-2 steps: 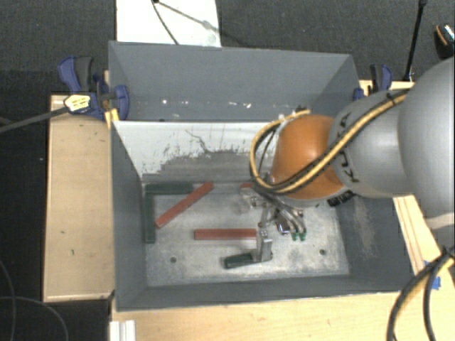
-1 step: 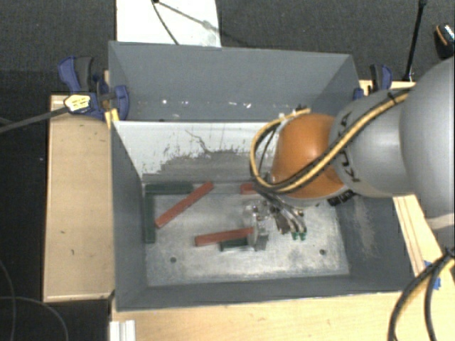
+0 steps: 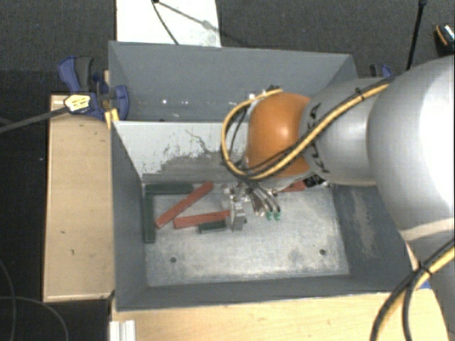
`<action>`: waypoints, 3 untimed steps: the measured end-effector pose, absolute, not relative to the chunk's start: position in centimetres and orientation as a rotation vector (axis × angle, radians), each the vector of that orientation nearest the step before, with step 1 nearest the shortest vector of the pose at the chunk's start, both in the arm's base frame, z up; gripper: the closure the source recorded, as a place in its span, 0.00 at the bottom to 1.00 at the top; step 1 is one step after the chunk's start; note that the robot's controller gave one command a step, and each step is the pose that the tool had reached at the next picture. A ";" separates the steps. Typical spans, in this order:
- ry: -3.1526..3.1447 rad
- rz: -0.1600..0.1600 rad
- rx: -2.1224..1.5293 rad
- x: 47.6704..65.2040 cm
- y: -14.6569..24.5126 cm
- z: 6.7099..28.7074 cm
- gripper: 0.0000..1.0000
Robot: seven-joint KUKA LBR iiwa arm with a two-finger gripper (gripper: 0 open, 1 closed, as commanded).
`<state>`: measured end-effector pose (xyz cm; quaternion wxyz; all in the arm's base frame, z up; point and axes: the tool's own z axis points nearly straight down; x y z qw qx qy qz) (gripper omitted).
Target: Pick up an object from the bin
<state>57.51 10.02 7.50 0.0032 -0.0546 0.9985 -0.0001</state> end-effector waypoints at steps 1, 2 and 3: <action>3.029 0.002 -0.794 57.6 14.0 19.8 1.00; 3.036 0.002 -0.790 57.5 13.9 19.5 0.00; 2.946 0.004 -1.109 51.1 12.2 8.4 0.00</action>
Offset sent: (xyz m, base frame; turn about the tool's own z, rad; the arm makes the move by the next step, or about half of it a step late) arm -0.0009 0.0387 0.1193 -0.4034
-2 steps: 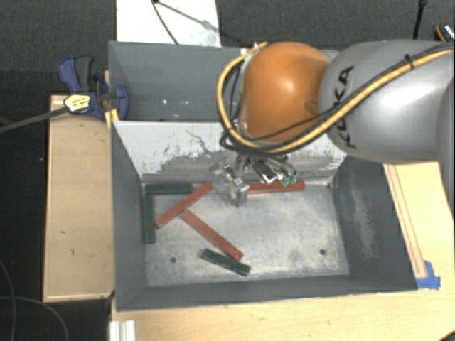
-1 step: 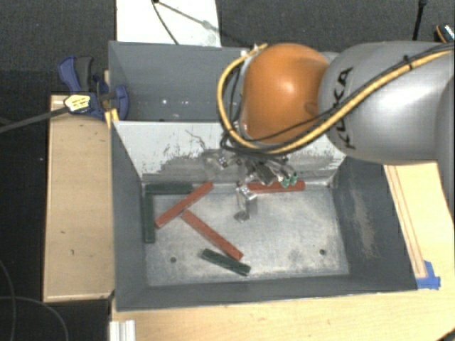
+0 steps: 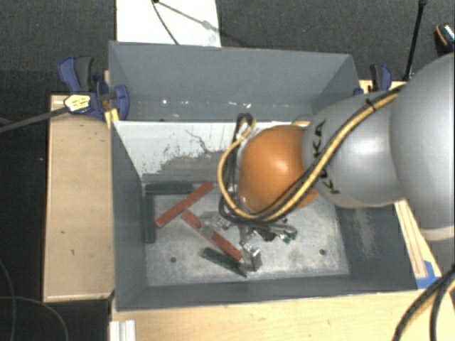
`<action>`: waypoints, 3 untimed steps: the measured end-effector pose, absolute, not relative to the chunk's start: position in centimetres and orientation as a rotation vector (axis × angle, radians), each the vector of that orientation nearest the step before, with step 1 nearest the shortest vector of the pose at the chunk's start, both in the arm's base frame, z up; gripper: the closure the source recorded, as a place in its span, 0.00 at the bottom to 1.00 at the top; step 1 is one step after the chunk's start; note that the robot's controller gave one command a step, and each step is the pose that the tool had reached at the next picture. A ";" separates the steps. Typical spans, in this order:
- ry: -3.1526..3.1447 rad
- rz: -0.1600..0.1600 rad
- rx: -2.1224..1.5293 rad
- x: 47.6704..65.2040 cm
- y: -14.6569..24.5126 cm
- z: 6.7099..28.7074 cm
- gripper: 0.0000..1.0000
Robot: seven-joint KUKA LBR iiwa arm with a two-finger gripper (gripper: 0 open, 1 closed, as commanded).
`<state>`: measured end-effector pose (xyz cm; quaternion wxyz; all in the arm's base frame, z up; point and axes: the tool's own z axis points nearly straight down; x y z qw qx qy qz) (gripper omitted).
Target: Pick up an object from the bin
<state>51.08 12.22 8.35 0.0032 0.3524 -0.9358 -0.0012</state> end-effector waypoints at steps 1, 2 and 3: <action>-2.948 0.005 1.106 59.0 8.0 7.0 0.00; -2.956 -0.005 1.092 53.3 14.6 15.8 0.00; -2.911 0.000 1.168 55.4 8.9 6.6 0.00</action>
Offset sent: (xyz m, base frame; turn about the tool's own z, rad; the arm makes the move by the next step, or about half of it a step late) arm 0.0754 -0.0383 -0.0135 -0.0050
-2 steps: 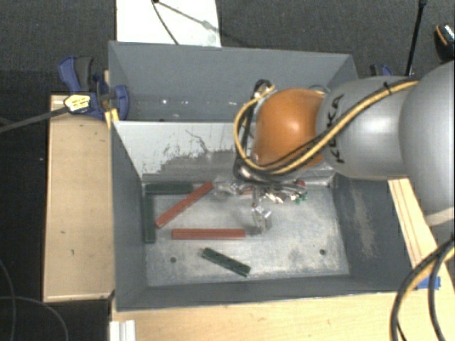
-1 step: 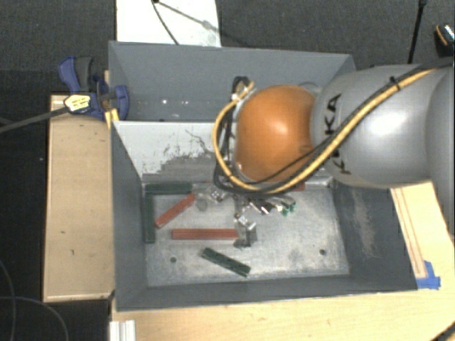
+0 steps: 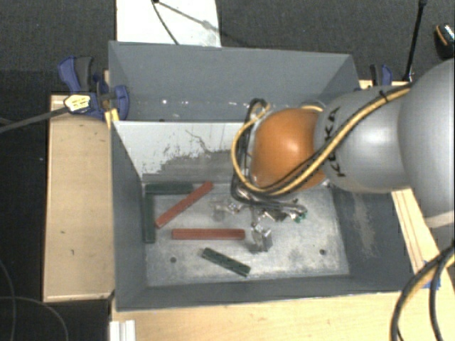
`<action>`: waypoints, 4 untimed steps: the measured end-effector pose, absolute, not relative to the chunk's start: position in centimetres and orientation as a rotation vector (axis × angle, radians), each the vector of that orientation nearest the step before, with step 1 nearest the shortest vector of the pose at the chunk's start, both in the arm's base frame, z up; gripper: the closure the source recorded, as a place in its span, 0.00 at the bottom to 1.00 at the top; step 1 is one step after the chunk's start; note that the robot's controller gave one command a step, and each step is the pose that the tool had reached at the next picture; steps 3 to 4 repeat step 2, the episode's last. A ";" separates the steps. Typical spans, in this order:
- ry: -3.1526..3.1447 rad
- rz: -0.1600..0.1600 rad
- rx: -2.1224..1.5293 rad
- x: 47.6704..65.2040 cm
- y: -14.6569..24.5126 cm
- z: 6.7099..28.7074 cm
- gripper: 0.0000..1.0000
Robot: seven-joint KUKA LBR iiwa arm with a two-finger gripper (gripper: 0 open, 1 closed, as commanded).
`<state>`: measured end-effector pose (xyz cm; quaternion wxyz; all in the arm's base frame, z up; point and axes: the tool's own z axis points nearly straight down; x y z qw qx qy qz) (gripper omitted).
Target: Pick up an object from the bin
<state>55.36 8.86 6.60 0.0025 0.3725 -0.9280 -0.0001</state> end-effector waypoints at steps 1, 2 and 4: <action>-2.916 -0.002 1.174 55.5 9.2 7.0 1.00; -2.917 0.001 1.191 52.4 11.8 22.0 1.00; -2.917 0.001 1.191 52.4 11.8 22.0 1.00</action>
Offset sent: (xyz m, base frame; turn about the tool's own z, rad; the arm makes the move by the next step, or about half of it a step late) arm 0.0000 0.0000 0.0000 0.0000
